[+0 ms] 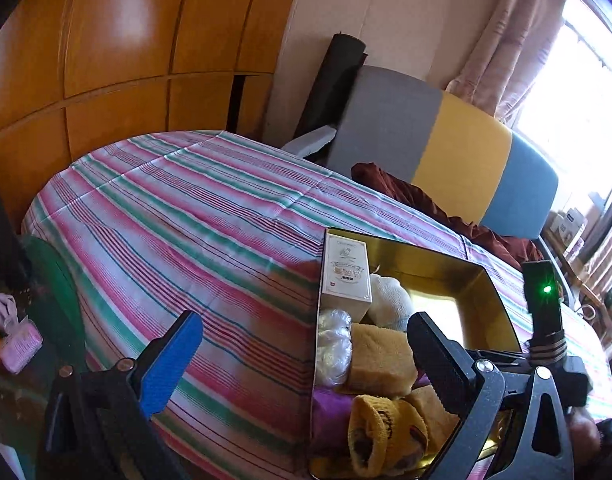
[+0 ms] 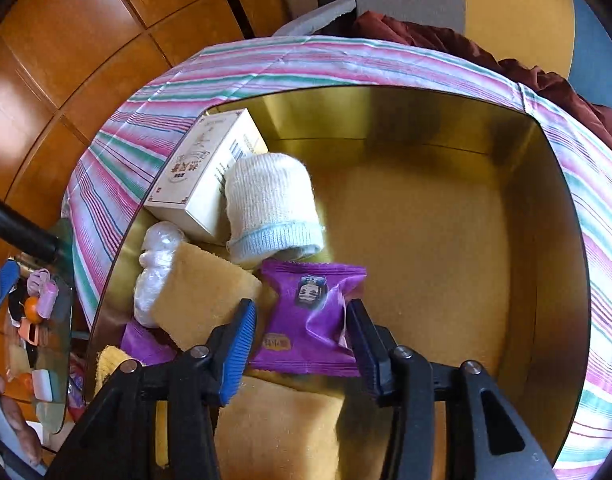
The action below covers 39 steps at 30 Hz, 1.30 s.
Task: Organize objects
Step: 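Carry the purple packet in the right gripper into the gold tray and release it, then move both grippers back from the tray to the items on the table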
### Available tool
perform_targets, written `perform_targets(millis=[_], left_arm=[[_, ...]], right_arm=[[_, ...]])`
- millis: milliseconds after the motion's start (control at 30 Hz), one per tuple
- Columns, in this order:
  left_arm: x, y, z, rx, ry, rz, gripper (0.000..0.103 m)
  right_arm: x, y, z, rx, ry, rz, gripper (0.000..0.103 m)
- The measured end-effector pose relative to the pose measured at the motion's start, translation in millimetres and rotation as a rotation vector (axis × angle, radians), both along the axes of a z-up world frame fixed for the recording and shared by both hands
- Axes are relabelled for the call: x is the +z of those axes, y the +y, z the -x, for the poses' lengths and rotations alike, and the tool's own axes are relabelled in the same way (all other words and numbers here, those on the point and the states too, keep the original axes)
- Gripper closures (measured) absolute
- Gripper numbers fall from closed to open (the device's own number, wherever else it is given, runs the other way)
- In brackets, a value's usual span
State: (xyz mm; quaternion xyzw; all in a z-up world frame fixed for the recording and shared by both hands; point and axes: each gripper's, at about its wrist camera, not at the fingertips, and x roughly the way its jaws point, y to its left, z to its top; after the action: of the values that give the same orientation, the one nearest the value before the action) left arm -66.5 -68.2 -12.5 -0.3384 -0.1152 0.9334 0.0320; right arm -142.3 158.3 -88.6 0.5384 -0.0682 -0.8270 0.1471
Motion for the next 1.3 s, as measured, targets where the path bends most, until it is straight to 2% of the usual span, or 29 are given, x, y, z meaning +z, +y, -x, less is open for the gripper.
perform_targets(millis=[100,133,400,567,700,967,1300], left_arm=[[-1,4,-1,-0.009,-0.001,0.005,0.0],[-1,6,-1,-0.013,-0.003,0.005,0.0],[2,22,-8,-0.06,-0.015,0.011,0.0],[6,43,-16,-0.134,-0.011,0.05,0.0],[10,60,-21,-0.187,-0.003,0.07,0.0],[14,96,-29,-0.277,-0.003,0.118,0.0],[15,152,-36,-0.405,-0.006,0.183,0.0]], right_arm=[[9,12,-8,-0.025,0.018,0.027,0.038],[12,14,-11,-0.03,0.031,0.026,0.035],[35,30,-33,-0.084,0.121,0.001,0.031],[52,52,-52,-0.119,0.168,-0.018,0.03],[59,77,-68,-0.161,0.185,-0.03,0.025],[63,153,-96,-0.317,0.192,-0.038,0.025],[76,274,-126,-0.592,0.201,-0.044,0.025]])
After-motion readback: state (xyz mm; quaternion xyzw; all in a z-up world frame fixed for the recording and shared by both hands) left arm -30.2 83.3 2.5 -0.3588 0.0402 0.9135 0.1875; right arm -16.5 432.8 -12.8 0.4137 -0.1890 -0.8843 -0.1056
